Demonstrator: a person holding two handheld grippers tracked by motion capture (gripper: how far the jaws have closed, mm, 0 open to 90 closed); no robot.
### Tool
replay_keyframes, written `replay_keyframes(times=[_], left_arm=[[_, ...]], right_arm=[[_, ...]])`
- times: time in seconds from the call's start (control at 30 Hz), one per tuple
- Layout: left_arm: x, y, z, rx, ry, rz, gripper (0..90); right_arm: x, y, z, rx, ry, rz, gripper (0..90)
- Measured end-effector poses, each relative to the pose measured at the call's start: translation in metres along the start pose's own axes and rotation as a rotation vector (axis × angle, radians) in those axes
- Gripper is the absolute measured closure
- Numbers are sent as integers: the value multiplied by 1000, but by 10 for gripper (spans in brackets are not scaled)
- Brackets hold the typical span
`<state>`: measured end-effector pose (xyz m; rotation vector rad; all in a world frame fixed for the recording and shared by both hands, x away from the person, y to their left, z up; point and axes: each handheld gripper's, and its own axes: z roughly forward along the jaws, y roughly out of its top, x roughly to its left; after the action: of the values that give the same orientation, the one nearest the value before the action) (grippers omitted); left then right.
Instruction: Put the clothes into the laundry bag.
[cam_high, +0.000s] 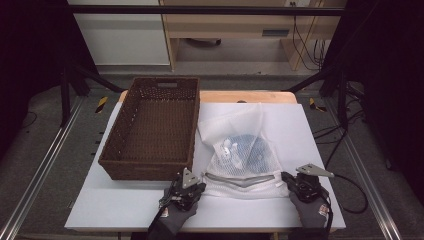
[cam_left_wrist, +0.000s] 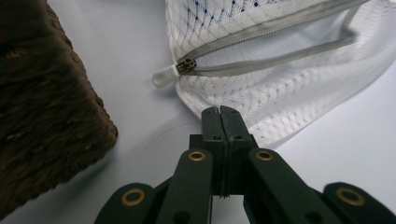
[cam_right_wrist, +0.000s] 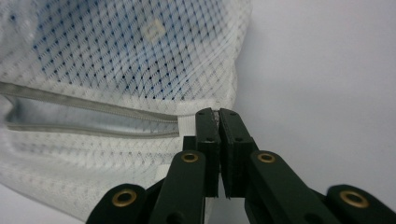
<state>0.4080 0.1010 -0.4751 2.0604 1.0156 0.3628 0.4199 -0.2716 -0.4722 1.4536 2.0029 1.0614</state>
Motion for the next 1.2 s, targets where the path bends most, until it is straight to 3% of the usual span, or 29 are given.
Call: replay_keyframes(times=[0.13,0.2,0.3,0.4,0.43,0.53,0.57,0.6,0.7,0.8,1.2], left_arm=[[-3,-3,-12,3,-16,2,898],[-1,-8,-9,21,-16,-3,896],[0,-13,-2,17,-12,-1,888],[2,-11,-4,-24,-10,5,806],[5,-11,-5,-36,-26,7,743],[8,-11,-7,-43,-26,6,688],[8,-11,-8,-50,-33,6,668],[9,-11,-8,-56,-29,12,624],[13,-11,-11,-67,-35,11,584],[19,-12,-15,-83,-26,11,504],[37,-20,-27,-86,-7,14,378]], right_arm=[[-2,-3,-11,11,8,10,874],[-6,-14,-2,55,-11,7,863],[-6,-15,1,52,-5,18,843],[-6,-14,2,17,-30,-18,718],[-7,-15,3,0,-13,-14,623],[-7,-15,4,-13,-19,-32,580],[-7,-15,4,-38,-9,-30,541],[-6,-14,3,-73,1,-19,446],[-6,-13,2,-104,-6,-29,417],[-8,-12,2,-133,-50,-43,301],[-15,-11,1,-112,-52,-37,189]])
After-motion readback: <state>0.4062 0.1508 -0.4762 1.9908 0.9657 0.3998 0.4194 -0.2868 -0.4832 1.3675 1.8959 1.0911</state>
